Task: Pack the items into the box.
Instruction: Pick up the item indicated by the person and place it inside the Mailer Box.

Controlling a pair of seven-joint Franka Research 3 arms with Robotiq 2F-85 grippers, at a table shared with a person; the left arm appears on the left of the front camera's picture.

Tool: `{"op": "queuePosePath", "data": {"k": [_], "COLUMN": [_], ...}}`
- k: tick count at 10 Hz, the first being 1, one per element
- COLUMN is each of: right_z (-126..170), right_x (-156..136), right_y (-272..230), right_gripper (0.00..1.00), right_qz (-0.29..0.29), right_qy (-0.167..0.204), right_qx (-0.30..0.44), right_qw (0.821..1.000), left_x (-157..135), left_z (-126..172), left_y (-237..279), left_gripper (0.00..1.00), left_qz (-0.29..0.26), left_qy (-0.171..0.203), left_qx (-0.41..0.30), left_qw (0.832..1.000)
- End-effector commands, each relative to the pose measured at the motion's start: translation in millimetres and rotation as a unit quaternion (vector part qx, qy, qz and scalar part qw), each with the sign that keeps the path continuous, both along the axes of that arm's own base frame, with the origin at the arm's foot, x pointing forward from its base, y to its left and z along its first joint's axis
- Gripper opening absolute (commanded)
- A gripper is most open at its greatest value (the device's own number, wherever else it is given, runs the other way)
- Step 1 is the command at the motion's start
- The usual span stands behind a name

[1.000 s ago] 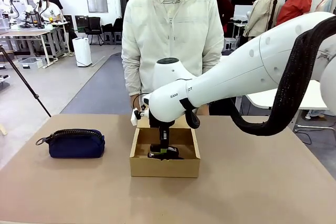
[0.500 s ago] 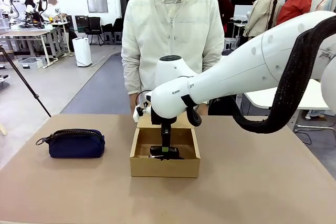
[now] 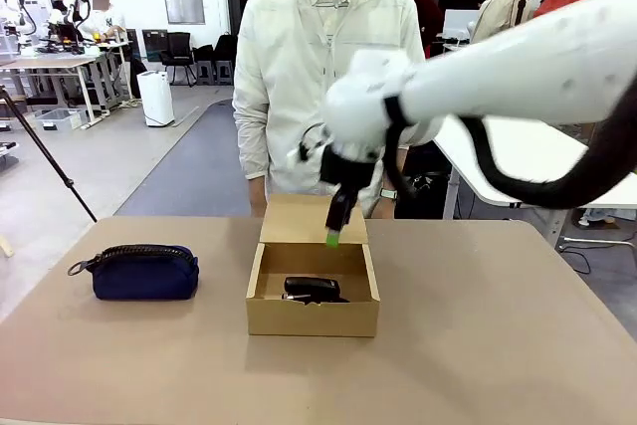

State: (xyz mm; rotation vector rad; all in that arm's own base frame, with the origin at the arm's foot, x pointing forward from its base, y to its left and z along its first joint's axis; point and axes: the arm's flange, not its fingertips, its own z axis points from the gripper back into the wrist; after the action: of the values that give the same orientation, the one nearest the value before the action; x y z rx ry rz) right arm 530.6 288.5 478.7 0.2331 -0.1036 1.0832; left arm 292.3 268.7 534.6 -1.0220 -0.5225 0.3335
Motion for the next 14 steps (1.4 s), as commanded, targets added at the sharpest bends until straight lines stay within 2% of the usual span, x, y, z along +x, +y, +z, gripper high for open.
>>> {"op": "queuePosePath", "data": {"k": [1,2,3,4,5,6,8,9,10,11,14], "right_z": [50,67,76,77,68,52,4,-17,-32,-4,-4], "right_x": [-46,-66,-96,-133,-164,-191,-223,-224,-213,-235,-235], "right_y": [-107,-157,-201,-251,-292,-327,-378,-391,-394,-385,-385], "right_gripper": [1.0,1.0,1.0,1.0,1.0,1.0,1.0,1.0,1.0,1.0,1.0], "right_qz": [-0.138,-0.197,-0.208,-0.222,-0.26,-0.292,-0.306,-0.29,-0.301,-0.314,-0.314], "right_qy": [0.043,0.055,0.071,0.082,0.087,0.102,0.14,0.158,0.162,0.147,0.147], "right_qx": [0.092,0.145,0.203,0.289,0.343,0.395,0.481,0.521,0.545,0.475,0.475], "right_qw": [0.985,0.968,0.954,0.928,0.898,0.865,0.81,0.787,0.766,0.809,0.809], "left_x": [0,0,0,0,0,0,0,0,0,0,0], "left_z": [1,1,1,1,1,1,1,1,1,1,1], "left_y": [0,0,0,0,0,0,0,0,0,0,0], "left_gripper": [1.0,1.0,1.0,1.0,1.0,1.0,1.0,1.0,1.0,1.0,1.0], "left_qz": [-0.002,-0.002,-0.002,-0.002,-0.002,-0.002,-0.002,-0.002,-0.002,-0.002,-0.002], "left_qy": [-0.012,-0.012,-0.012,-0.012,-0.012,-0.012,-0.012,-0.012,-0.012,-0.012,-0.012], "left_qx": [-0.005,-0.005,-0.005,-0.005,-0.005,-0.005,-0.005,-0.005,-0.005,-0.005,-0.005], "left_qw": [1.0,1.0,1.0,1.0,1.0,1.0,1.0,1.0,1.0,1.0,1.0]}}
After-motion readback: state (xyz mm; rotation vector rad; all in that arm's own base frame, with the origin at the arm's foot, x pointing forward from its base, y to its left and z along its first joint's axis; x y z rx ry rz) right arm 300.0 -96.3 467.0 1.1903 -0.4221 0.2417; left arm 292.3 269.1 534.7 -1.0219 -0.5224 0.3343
